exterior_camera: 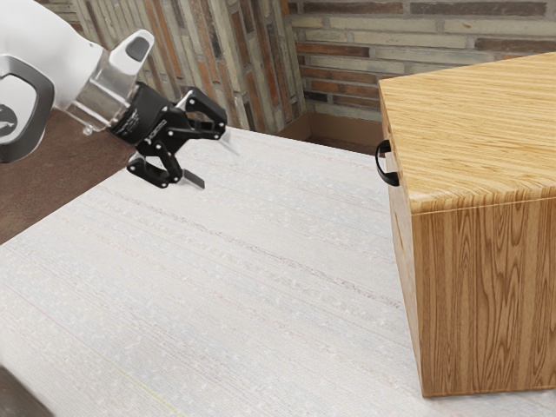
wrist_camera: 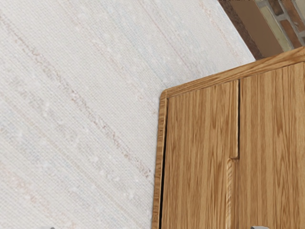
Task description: Pull the drawer handle with one arm to open the drawer
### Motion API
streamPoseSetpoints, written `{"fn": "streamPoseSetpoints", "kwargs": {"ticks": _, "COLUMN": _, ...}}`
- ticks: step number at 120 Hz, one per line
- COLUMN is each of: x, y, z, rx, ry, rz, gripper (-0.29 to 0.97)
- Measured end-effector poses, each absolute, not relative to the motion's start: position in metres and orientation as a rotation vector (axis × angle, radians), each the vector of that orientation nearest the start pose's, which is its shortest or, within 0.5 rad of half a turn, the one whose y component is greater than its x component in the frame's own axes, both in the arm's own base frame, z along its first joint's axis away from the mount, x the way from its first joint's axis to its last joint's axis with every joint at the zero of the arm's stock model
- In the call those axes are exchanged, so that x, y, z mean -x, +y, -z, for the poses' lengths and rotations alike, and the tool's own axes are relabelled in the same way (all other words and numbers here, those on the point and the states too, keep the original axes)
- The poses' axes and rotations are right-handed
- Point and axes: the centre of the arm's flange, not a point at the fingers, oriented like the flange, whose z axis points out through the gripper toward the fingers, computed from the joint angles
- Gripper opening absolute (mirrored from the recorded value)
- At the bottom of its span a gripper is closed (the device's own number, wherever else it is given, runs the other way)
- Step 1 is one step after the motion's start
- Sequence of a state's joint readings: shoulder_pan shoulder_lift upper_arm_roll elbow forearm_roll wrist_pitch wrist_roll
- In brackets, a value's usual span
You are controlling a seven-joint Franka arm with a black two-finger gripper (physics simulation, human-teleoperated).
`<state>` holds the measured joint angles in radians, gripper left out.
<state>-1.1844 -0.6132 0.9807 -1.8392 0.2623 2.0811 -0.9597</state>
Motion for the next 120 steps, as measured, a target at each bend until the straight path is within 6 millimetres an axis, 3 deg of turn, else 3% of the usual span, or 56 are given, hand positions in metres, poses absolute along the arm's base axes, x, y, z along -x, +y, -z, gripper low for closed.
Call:
{"fn": "streamPoseSetpoints", "kwargs": {"ticks": 26, "x": -0.539, "y": 0.046, "z": -0.673, "rx": -2.328, "ry": 0.914, "rz": -0.489, "gripper": 0.5}}
{"fn": "streamPoseSetpoints", "kwargs": {"ticks": 49, "x": -0.555, "y": 0.007, "z": -0.672, "rx": -2.303, "ry": 0.826, "rz": -0.52, "gripper": 0.45}}
{"fn": "streamPoseSetpoints", "kwargs": {"ticks": 65, "x": -0.577, "y": 0.003, "z": -0.655, "rx": -2.28, "ry": 0.805, "rz": -0.494, "gripper": 0.43}}
{"fn": "streamPoseSetpoints", "kwargs": {"ticks": 85, "x": -0.581, "y": -0.002, "z": -0.66, "rx": -2.265, "ry": 0.789, "rz": -0.537, "gripper": 0.42}}
{"fn": "streamPoseSetpoints", "kwargs": {"ticks": 95, "x": -0.582, "y": -0.01, "z": -0.68, "rx": -2.271, "ry": 0.785, "rz": -0.611, "gripper": 0.41}}
{"fn": "streamPoseSetpoints", "kwargs": {"ticks": 107, "x": -0.582, "y": -0.01, "z": -0.69, "rx": -2.256, "ry": 0.788, "rz": -0.648, "gripper": 0.41}}
{"fn": "streamPoseSetpoints", "kwargs": {"ticks": 120, "x": -0.589, "y": -0.003, "z": -0.687, "rx": -2.228, "ry": 0.799, "rz": -0.654, "gripper": 0.41}}
